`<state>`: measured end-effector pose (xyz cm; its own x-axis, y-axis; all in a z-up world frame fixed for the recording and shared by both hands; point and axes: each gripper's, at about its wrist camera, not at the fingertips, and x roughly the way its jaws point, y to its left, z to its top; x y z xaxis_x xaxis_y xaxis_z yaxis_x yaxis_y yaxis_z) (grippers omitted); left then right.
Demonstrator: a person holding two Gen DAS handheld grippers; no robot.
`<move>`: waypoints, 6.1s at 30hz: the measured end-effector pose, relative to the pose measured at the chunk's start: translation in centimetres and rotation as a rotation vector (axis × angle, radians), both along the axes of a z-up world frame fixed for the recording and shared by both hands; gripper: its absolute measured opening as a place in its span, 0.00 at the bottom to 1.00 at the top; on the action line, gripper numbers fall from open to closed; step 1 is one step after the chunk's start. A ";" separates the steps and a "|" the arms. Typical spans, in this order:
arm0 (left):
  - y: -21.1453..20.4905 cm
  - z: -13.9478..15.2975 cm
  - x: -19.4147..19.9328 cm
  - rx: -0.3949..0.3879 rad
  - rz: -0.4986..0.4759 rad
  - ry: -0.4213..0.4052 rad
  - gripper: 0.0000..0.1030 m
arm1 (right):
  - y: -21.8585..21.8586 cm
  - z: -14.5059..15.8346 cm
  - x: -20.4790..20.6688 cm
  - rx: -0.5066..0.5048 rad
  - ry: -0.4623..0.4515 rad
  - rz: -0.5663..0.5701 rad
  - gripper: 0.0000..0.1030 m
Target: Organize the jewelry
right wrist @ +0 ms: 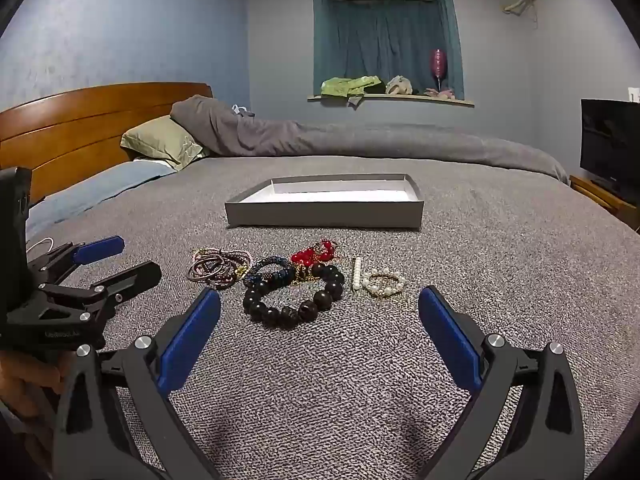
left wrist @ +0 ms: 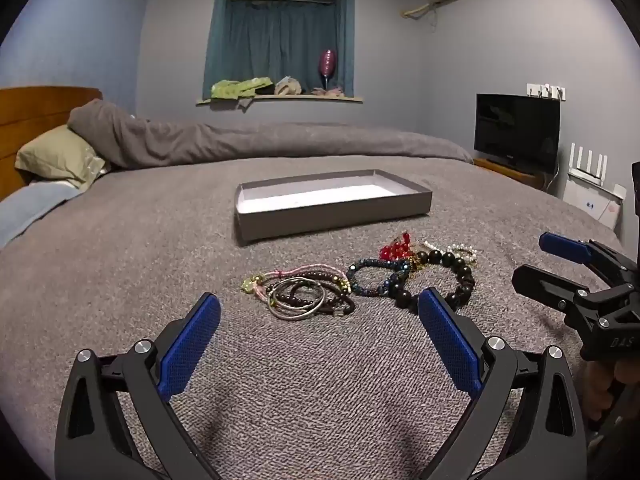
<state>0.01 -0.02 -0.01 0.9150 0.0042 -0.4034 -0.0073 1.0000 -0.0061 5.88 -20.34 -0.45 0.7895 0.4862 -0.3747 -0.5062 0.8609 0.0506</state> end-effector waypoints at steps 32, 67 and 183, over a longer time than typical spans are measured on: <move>0.3 -0.4 0.2 -0.018 0.012 0.006 0.95 | 0.0 -0.1 0.2 -0.006 0.011 0.000 0.95; 0.2 -0.1 0.0 -0.013 -0.008 0.001 0.95 | 0.4 -0.2 0.4 -0.016 0.010 0.008 0.95; 5.2 -1.2 7.9 -0.192 -0.099 0.244 0.50 | 0.1 -3.1 12.4 -0.184 0.311 -0.013 0.50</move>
<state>7.91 5.17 -1.22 0.7833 -0.1769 -0.5959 0.0652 0.9768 -0.2042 18.29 -20.22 -3.57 0.6297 0.3791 -0.6781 -0.4803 0.8760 0.0437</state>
